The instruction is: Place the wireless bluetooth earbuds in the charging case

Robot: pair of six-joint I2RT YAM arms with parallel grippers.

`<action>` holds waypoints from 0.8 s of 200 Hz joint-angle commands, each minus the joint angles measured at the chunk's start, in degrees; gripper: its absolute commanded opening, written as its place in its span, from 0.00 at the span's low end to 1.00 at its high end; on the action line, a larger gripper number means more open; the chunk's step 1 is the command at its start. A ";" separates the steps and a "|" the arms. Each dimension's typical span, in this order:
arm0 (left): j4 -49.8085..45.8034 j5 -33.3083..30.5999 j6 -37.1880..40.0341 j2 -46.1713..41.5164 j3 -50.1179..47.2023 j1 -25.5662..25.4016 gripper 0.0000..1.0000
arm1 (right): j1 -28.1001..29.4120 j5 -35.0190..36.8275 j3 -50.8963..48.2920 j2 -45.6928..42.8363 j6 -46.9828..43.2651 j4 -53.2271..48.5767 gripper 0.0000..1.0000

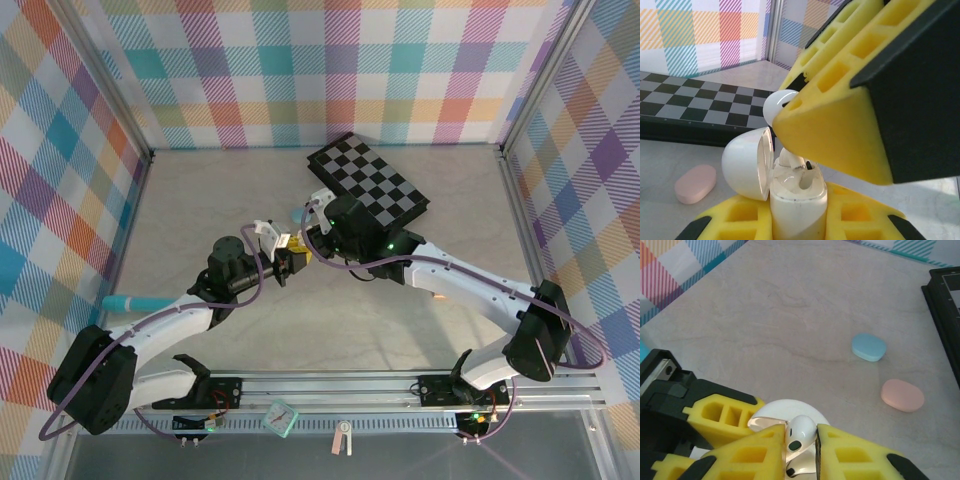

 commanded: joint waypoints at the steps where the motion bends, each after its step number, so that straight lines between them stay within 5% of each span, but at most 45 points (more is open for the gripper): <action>1: 3.13 0.66 0.57 0.32 2.25 -0.61 0.00 | 0.43 -3.29 -1.16 -2.25 2.03 2.89 0.22; 160: 3.38 0.60 0.55 -0.89 2.43 -0.62 0.00 | 0.50 -1.86 -1.37 -4.39 -0.88 -0.10 0.22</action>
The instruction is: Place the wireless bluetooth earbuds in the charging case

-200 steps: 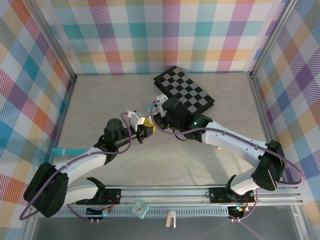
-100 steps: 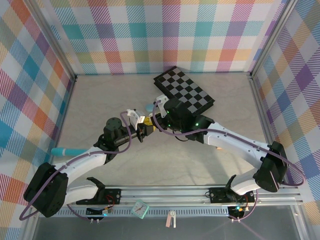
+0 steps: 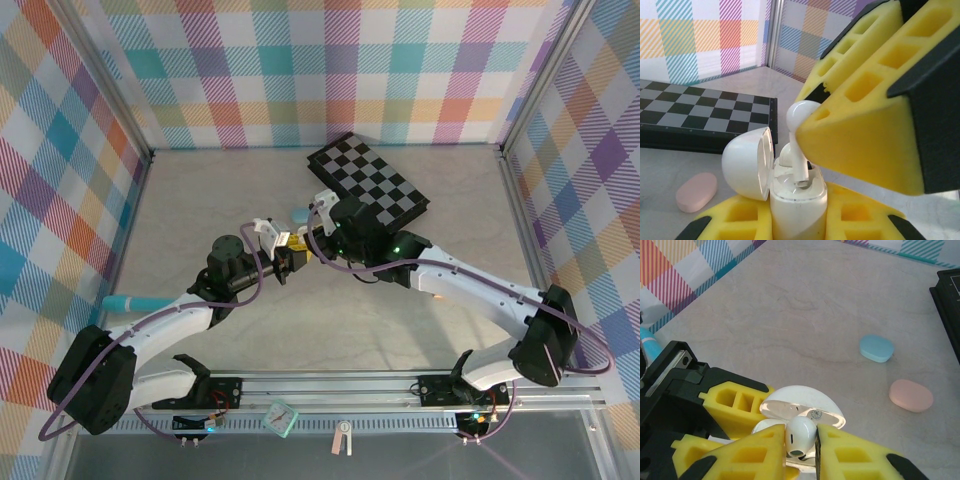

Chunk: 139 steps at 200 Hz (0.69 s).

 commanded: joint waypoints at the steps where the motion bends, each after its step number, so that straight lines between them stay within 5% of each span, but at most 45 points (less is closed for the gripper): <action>1: 2.49 0.59 0.56 -0.91 1.89 -0.62 0.00 | 0.51 -0.84 0.47 -1.95 -1.66 -0.91 0.22; 139: 5.28 3.75 1.06 -0.06 1.46 -0.62 0.00 | 0.50 -5.19 6.22 2.34 -5.10 -6.49 0.25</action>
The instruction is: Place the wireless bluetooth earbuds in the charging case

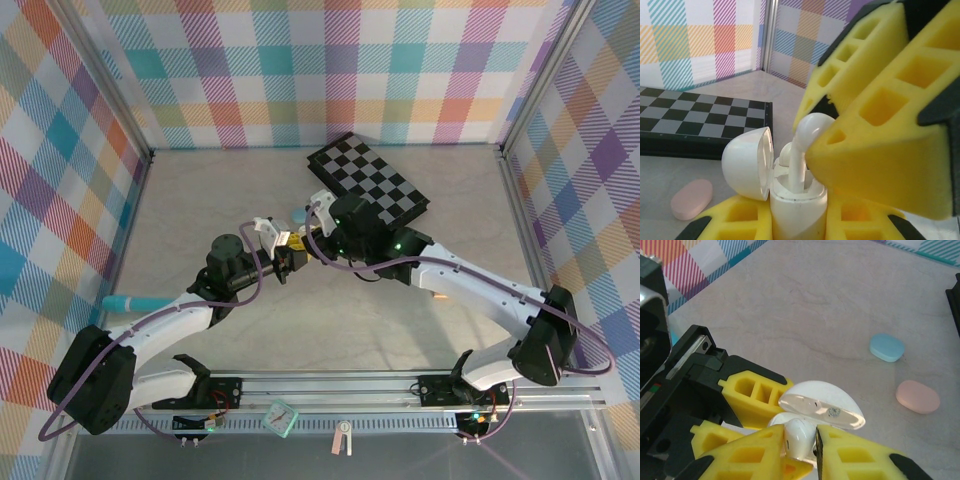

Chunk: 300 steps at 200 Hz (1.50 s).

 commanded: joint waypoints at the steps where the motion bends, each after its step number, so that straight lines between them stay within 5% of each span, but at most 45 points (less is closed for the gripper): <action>1: 4.73 2.19 0.99 -0.06 0.89 -0.62 0.00 | 0.51 -1.76 2.95 1.49 -1.91 -2.32 0.25; 106: 6.47 1.22 0.67 0.26 -0.10 -0.64 0.00 | -0.12 -2.94 5.28 1.68 3.47 -3.53 0.40; 171: 13.35 -4.36 0.42 7.26 -2.17 0.50 0.00 | -3.76 -8.45 -3.53 -10.95 6.11 4.04 0.64; 209: 17.59 -5.50 0.17 9.08 -3.33 1.73 0.00 | -15.00 -7.34 -8.88 -15.03 14.79 1.24 0.67; 259: 17.66 -6.07 0.86 5.39 -5.58 2.81 0.00 | -26.49 -8.53 -1.33 2.25 14.68 -16.60 0.67; 300: 16.06 -6.16 1.57 2.65 -6.85 2.90 0.00 | -29.28 -11.77 3.59 18.87 21.29 -17.12 0.59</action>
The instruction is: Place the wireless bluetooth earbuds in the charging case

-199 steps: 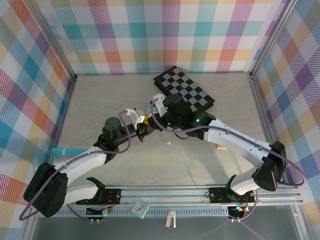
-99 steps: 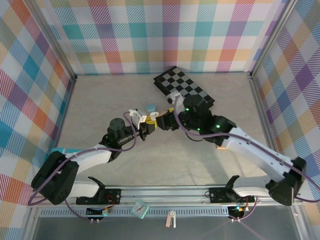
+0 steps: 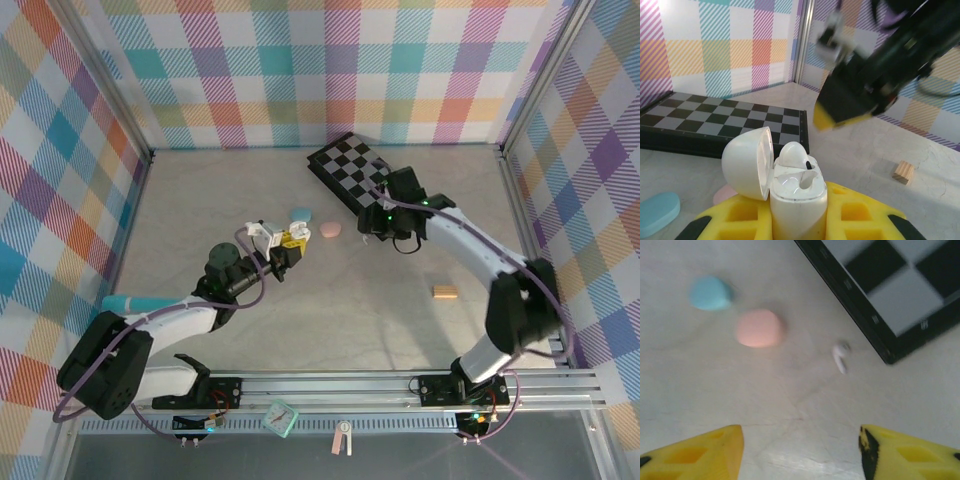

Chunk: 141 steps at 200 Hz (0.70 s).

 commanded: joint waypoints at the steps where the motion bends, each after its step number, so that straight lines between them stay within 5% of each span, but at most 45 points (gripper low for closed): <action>1: 1.63 0.02 1.33 -1.97 -1.01 0.34 0.00 | -0.65 -2.01 5.60 7.49 4.18 -5.83 0.59; 58: -0.72 1.52 2.06 -3.60 -0.84 0.34 0.00 | -0.47 -0.40 18.89 22.61 3.25 -13.08 0.51; 141: -2.14 1.35 2.58 -5.26 -0.95 0.35 0.00 | -0.56 1.38 29.14 31.57 1.07 -18.91 0.46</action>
